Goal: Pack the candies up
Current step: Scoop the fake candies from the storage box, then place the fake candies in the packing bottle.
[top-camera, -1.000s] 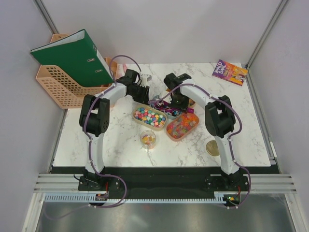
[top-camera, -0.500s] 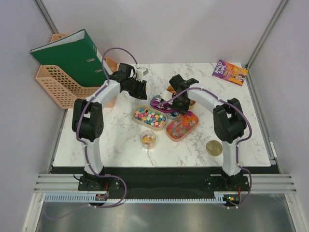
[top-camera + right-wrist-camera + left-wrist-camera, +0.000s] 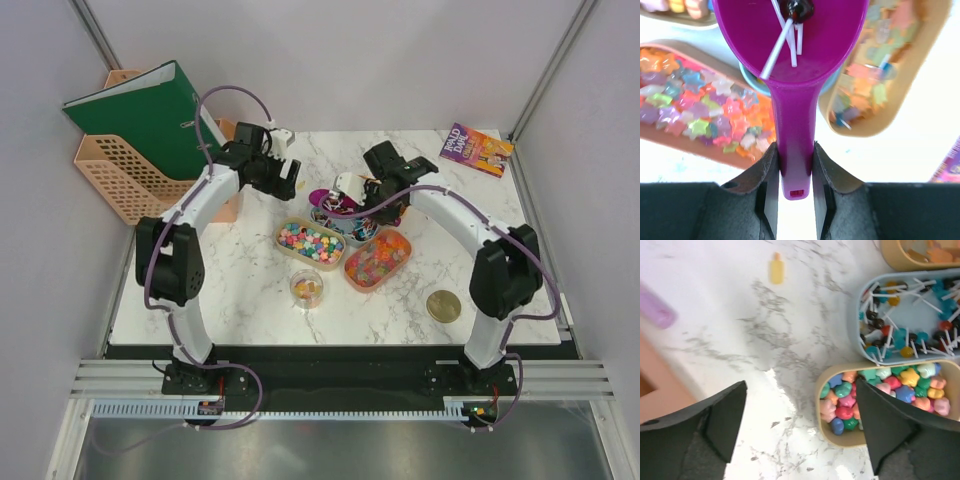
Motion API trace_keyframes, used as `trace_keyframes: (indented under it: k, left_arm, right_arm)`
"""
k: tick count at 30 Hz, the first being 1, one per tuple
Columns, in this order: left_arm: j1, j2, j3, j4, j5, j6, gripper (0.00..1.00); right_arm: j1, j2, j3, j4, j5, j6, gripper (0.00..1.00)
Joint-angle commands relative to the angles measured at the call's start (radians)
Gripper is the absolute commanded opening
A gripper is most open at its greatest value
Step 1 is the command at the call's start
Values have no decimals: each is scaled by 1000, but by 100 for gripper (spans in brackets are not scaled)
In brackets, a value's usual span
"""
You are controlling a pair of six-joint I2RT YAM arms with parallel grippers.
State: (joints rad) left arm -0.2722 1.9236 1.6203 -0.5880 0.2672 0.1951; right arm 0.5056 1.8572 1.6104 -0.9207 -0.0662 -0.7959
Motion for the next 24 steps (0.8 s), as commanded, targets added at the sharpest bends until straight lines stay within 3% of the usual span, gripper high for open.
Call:
trace_keyframes:
  k: [1,12,24]
  left_arm:
    - [8,-112,-34,56,-204,14,100]
    - [22,-294,-279,100,-233,-40,100]
    - [22,-409,-379,128,-232,-39,99]
  right_arm:
    - [-3,-108,-9,-41,-35,-35,1]
    - [155,-251,-159,-190,81,-141,0]
    - [313,-139,-73,-343,299,-109,0]
